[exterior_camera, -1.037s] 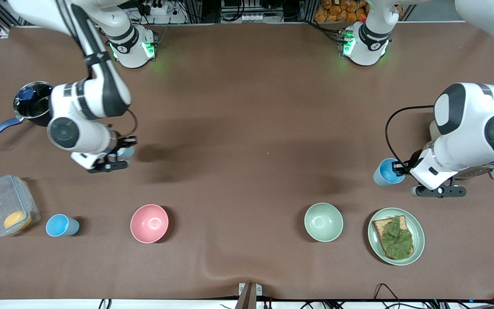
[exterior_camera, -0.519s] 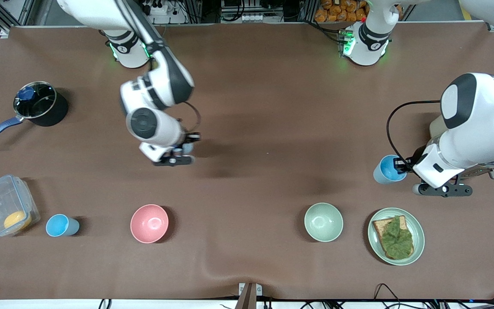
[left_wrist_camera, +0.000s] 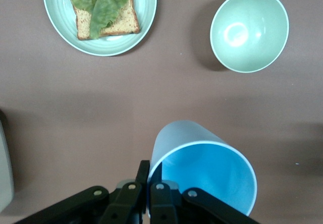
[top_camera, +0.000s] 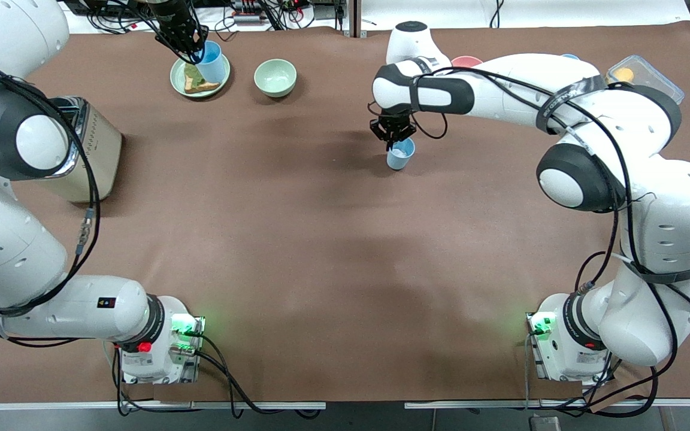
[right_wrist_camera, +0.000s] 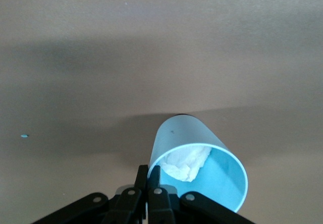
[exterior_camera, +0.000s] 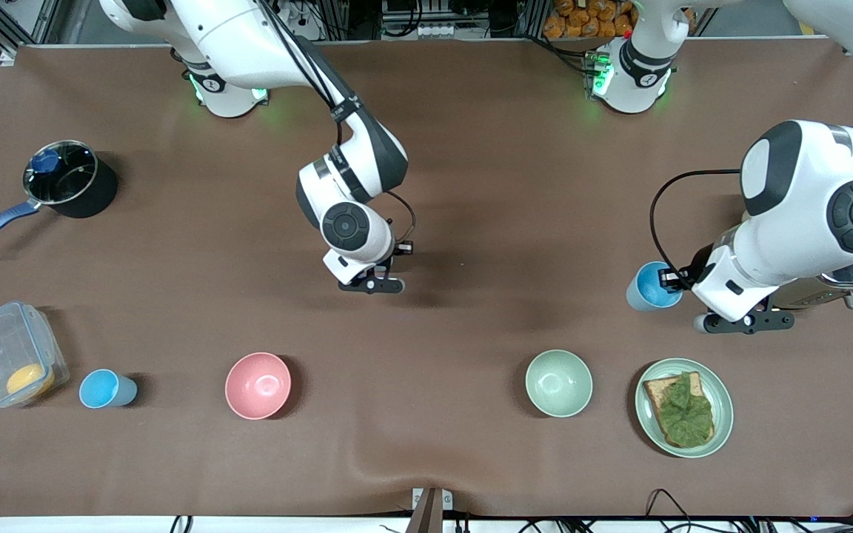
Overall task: Stack blue cups with both arms
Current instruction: 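Carry the right gripper's cup to the table center and set it down, then release the cup with the right gripper while the left gripper carries its cup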
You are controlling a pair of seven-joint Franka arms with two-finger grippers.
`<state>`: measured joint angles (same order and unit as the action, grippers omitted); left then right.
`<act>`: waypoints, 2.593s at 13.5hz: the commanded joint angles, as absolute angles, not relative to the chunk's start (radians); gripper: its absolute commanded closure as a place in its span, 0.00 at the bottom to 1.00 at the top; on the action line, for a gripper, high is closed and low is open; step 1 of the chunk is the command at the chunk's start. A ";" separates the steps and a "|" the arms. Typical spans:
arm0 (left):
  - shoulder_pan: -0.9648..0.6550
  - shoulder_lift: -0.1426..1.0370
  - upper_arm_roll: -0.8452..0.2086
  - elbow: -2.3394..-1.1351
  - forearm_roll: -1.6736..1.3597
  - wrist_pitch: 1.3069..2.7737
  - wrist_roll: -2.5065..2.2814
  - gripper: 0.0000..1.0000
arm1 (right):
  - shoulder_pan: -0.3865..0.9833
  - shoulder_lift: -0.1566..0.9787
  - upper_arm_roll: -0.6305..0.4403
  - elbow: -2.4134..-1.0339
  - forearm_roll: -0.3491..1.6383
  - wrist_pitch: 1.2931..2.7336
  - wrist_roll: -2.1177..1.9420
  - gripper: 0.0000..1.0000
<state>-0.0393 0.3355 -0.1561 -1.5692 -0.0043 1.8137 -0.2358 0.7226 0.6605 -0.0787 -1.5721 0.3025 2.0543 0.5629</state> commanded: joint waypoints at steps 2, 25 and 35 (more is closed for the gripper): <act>-0.022 0.316 -0.167 -1.572 -0.014 1.758 -0.245 1.00 | 0.741 0.683 -0.091 -1.543 0.330 2.072 0.577 0.91; -0.080 0.321 -0.218 -1.460 -0.083 1.712 -0.435 1.00 | 0.327 0.338 -0.103 -1.465 0.258 1.598 0.359 0.00; -0.360 0.368 -0.216 -1.460 -0.087 1.837 -0.819 1.00 | 0.051 0.051 -0.092 -1.672 0.092 1.703 0.022 0.00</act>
